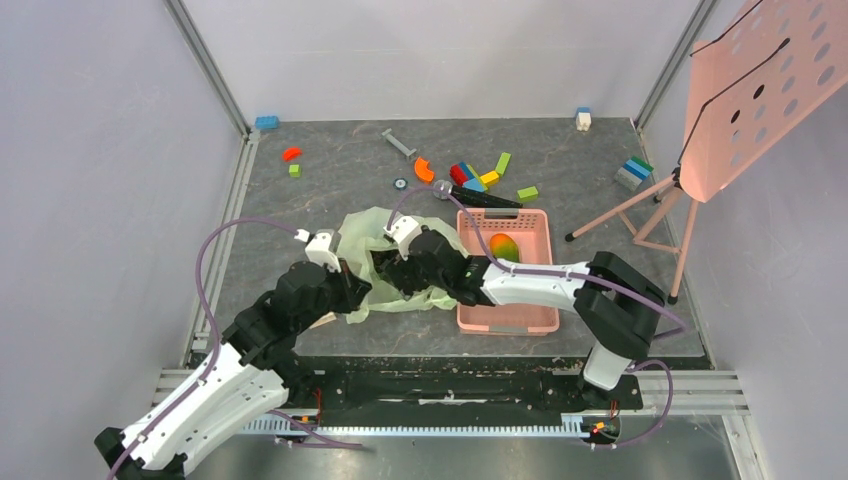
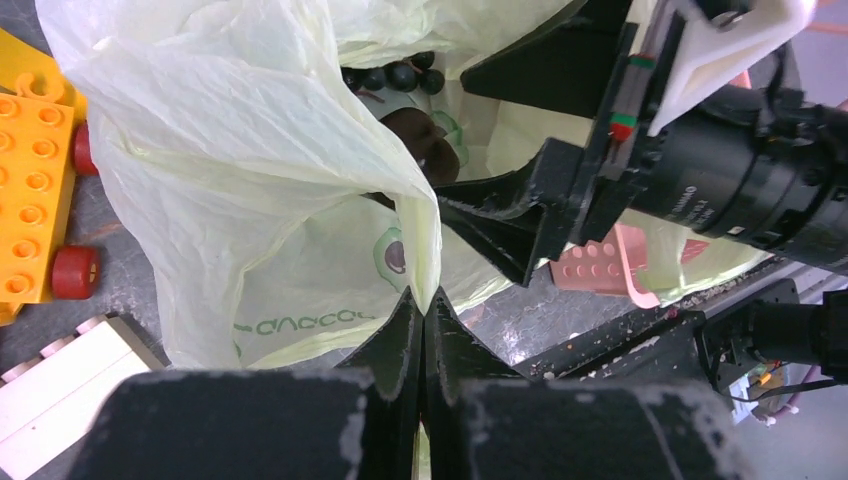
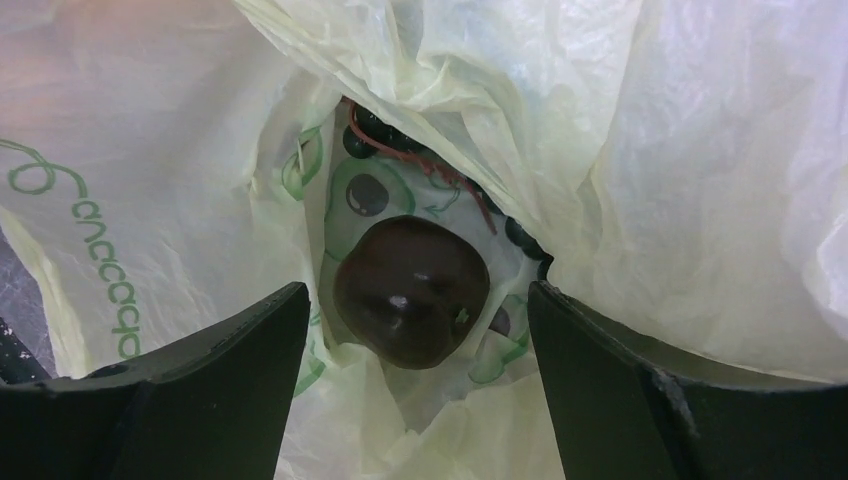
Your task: Take the fake fruits out of the plastic bag
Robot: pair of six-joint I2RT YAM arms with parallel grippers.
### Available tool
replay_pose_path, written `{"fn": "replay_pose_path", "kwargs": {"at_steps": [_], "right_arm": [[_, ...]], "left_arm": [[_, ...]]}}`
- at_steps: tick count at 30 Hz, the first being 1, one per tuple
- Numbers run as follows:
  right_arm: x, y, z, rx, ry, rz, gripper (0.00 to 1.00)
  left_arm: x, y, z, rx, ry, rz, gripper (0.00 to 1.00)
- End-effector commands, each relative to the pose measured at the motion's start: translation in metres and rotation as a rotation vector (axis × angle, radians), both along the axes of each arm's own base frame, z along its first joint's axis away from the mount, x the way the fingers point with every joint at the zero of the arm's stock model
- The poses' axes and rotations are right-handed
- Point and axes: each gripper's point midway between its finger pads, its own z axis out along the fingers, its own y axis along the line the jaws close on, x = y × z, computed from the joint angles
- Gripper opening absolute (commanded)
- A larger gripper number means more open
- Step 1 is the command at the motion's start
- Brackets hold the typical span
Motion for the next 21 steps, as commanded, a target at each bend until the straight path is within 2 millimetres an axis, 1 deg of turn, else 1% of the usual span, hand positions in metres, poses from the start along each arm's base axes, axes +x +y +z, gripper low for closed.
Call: {"fn": "replay_pose_path", "kwargs": {"at_steps": [1,4,6,9,10,12,13,16,19,21], "right_arm": [[-0.002,-0.003,-0.016,-0.006,0.036,-0.032,0.84],[-0.006,-0.002,-0.027,-0.008,0.058,-0.021,0.84],[-0.006,-0.003,-0.035,-0.019,0.063,-0.023,0.84],[-0.003,-0.004,-0.041,-0.034,0.060,-0.031,0.82],[-0.002,-0.003,-0.042,-0.034,0.059,-0.029,0.80],[-0.001,-0.002,-0.041,-0.025,0.051,-0.025,0.73],[0.000,-0.001,-0.040,-0.022,0.046,-0.023,0.70],[0.001,0.000,-0.029,0.004,0.019,-0.020,0.59],[0.001,-0.002,-0.011,0.041,-0.016,-0.014,0.55],[0.000,-0.003,0.002,0.063,-0.039,-0.003,0.54]], "left_arm": [[0.002,-0.010,0.012,-0.079,-0.023,-0.007,0.02],[0.002,-0.009,0.011,-0.081,-0.022,-0.006,0.02],[0.002,-0.009,0.011,-0.080,-0.022,-0.004,0.02],[0.002,-0.008,0.011,-0.079,-0.022,-0.002,0.02],[0.002,-0.008,0.011,-0.079,-0.023,-0.002,0.02],[0.002,-0.008,0.011,-0.079,-0.025,-0.001,0.02],[0.002,-0.008,0.011,-0.079,-0.025,0.000,0.02],[0.002,-0.007,0.011,-0.077,-0.026,0.003,0.02],[0.002,-0.006,0.011,-0.078,-0.027,0.008,0.02],[0.002,-0.006,0.010,-0.078,-0.027,0.010,0.02]]}}
